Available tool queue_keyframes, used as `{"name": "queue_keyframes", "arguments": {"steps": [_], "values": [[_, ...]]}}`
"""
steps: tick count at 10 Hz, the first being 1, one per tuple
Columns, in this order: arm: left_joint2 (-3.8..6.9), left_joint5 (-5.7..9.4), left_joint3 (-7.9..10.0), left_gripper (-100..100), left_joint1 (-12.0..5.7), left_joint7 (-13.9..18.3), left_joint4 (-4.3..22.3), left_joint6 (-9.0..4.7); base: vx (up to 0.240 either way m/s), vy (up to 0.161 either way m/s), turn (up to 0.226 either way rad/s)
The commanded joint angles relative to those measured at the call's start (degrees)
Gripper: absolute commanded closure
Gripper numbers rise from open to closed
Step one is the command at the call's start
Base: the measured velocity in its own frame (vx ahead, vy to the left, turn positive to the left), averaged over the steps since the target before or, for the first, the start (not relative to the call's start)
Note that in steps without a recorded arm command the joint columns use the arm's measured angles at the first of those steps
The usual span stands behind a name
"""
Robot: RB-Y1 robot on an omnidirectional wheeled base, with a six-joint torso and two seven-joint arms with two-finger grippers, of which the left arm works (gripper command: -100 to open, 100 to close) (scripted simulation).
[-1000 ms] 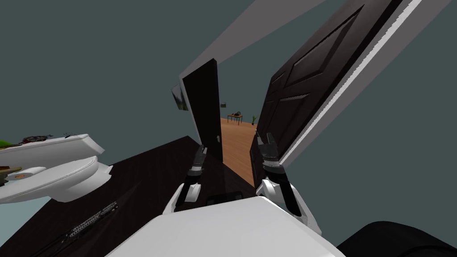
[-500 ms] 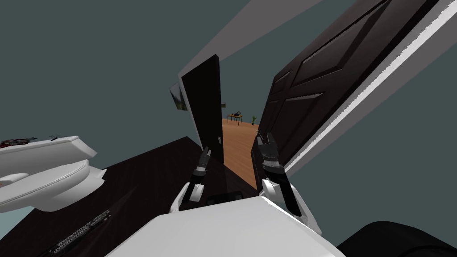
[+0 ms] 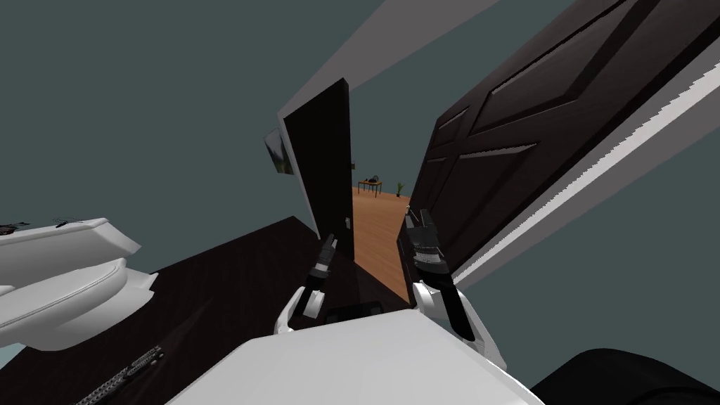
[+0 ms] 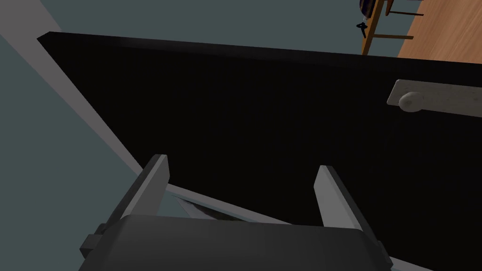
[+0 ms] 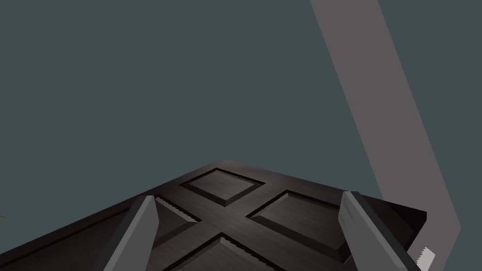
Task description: Push the door open
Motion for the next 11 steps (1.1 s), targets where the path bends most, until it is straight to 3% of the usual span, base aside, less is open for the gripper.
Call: {"name": "queue_keyframes", "arguments": {"steps": [1, 4, 5, 11], "values": [[0.03, -0.04, -0.23, -100, -0.61, 0.2, 1.7, -0.29, 0.054, 0.050, -0.012], [0.02, -0.35, -1.56, -100, -2.74, 1.1, 6.8, -1.14, 0.078, 0.066, -0.024], [0.02, -0.35, -1.56, -100, -2.74, 1.1, 7.0, -1.14, 0.061, 0.050, -0.010], [-0.14, -0.85, -3.71, -100, -6.14, 2.4, 15.6, -2.51, 0.066, 0.054, -0.018]]}}
